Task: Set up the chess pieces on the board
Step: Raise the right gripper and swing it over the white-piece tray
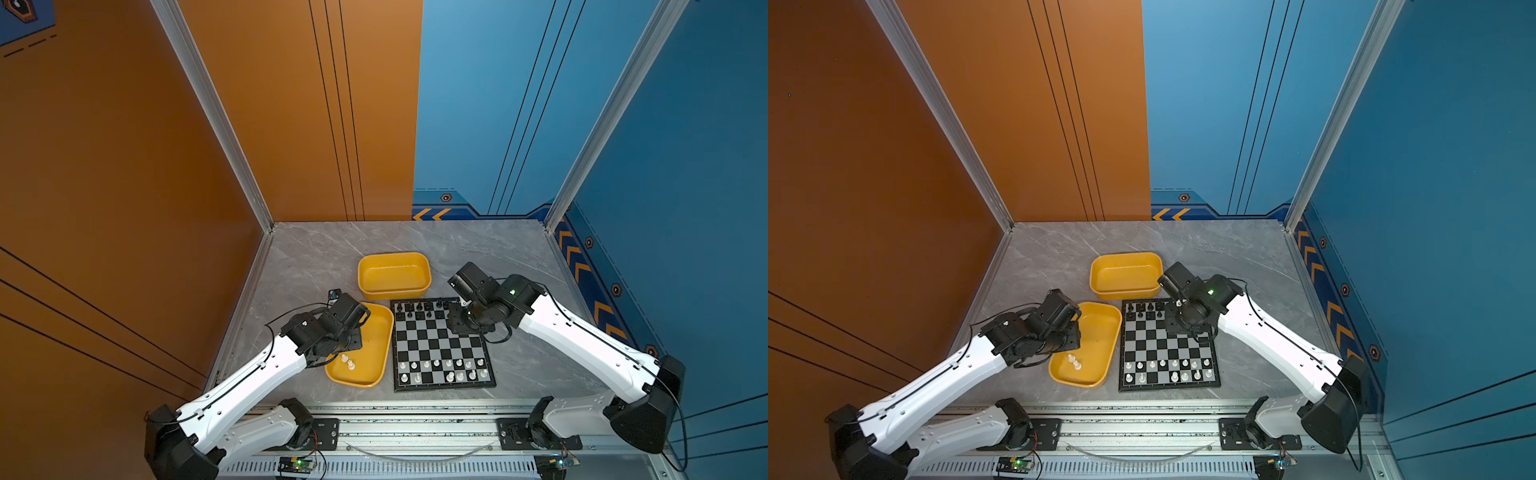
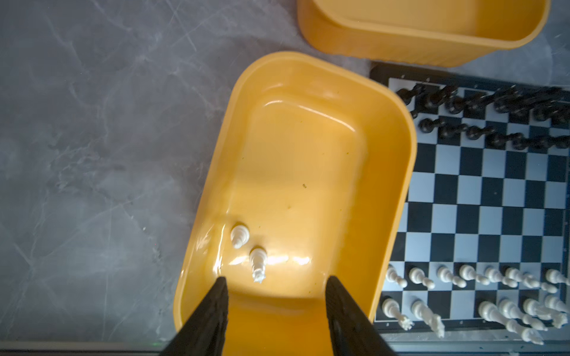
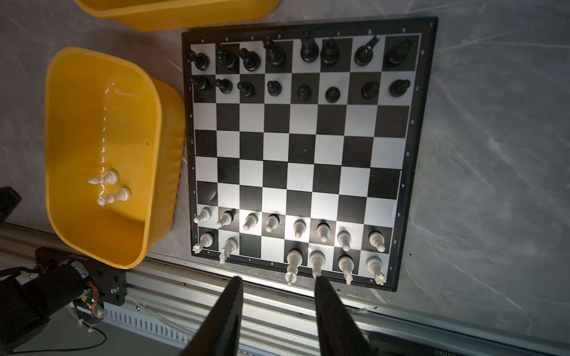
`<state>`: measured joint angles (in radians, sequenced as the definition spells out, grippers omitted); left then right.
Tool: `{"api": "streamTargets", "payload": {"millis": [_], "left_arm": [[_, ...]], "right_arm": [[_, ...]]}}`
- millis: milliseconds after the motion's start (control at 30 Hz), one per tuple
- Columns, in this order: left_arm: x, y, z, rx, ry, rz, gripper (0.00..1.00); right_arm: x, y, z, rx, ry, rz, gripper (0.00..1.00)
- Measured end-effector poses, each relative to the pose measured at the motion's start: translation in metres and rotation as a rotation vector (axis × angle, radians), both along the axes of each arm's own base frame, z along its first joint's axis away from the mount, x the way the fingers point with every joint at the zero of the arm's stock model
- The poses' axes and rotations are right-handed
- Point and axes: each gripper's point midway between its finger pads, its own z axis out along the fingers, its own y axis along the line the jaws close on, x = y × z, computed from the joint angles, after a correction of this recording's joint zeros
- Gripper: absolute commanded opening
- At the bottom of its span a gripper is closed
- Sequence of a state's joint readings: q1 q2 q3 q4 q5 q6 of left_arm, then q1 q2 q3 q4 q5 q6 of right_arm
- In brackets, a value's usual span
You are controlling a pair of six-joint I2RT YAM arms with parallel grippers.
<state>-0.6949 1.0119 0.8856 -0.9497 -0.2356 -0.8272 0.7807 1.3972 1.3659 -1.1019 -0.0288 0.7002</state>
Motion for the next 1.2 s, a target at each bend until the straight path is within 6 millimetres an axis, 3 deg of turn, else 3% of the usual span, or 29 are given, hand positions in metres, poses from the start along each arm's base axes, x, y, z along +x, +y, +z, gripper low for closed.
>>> {"api": "streamTargets", "payload": {"millis": [200,567,733,900,1200], "left_arm": [[-0.016,0.022,-0.004,-0.007,0.02,0.07,0.57],[0.005,0.099,-0.014,-0.127,0.074,0.433,0.58],[0.007,0.113,-0.032,-0.263,0.102,0.548,0.58],[0.002,0.119,-0.053,-0.383,0.144,0.638,0.56],[0.014,0.115,-0.041,-0.441,0.107,0.605,0.55]], "right_arm": [[0.009,0.045,-0.017,-0.064,0.034,0.139,0.34],[0.008,0.167,-0.03,-0.044,0.008,0.438,0.32],[0.0,0.205,-0.045,-0.049,0.002,0.534,0.36],[-0.012,0.231,-0.072,-0.078,0.018,0.602,0.37],[-0.034,0.266,-0.11,-0.096,0.057,0.67,0.37]]}}
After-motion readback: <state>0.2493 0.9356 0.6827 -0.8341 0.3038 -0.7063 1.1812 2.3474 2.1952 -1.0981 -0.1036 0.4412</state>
